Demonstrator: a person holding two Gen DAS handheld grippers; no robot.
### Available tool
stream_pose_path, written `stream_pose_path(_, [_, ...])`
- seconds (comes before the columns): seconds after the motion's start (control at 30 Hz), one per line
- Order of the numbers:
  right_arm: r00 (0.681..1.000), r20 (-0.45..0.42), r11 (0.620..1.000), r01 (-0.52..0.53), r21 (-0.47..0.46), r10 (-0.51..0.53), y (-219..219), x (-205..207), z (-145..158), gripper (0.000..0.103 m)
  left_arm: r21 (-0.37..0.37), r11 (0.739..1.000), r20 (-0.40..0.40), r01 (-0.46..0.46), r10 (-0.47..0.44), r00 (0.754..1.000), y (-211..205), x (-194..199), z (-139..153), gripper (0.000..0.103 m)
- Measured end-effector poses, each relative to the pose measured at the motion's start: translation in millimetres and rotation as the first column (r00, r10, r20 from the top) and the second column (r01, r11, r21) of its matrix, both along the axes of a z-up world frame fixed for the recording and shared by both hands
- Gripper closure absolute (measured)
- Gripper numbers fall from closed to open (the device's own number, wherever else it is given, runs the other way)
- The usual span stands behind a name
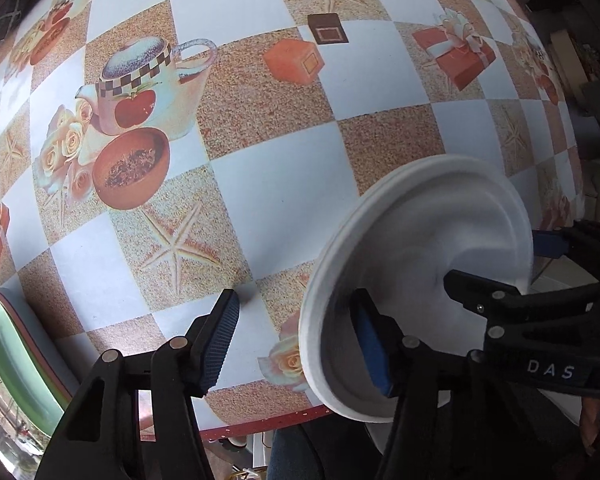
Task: Organize plates and bowls
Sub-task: 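Carry the white bowl with the right gripper toward the green plate stack, then lower the white bowl onto the green plate and open the right gripper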
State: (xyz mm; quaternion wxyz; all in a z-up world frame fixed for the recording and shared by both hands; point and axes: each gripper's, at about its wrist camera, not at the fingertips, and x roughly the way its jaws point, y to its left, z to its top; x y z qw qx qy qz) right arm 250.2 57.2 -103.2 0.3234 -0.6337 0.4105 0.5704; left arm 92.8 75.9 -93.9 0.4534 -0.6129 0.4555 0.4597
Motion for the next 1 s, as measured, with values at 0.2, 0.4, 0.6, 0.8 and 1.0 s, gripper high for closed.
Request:
stream_pose_path(0.2, [0.999,-0.054,0.997,-0.002,-0.078,-0.002,-3.3,-16.9,2.2,0.074,-0.015,1.0,0.067,-0.004,0.005,0.998,-3.3,-0.5,-7.5,0.075])
stream_pose_path(0.4, [0.996,-0.02,0.992,-0.094,-0.088,0.092,-12.5,-52.8,3.5,0.074,-0.016,0.997,0.05,-0.07,0.071,0.996,-21.7,-32.1,-13.1,0.074])
stream_pose_path(0.6, [0.974,-0.003,0.971,-0.227,-0.078,0.228,-28.6,-107.3,12.1,0.074,0.02,0.988,-0.022,-0.155,0.156,0.988,-43.2,-68.9,-4.0,0.074])
stream_pose_path(0.8, [0.956,-0.005,0.955,-0.294,-0.038,0.294,-32.9,-154.0,32.1,0.074,0.068,0.964,-0.024,-0.259,0.261,0.965,-65.3,-105.8,5.9,0.074])
stream_pose_path(1.0, [0.93,-0.015,0.931,-0.366,0.007,0.366,-39.9,-206.4,60.6,0.074,0.141,0.919,-0.063,-0.367,0.379,0.923,-84.6,-147.3,25.8,0.073])
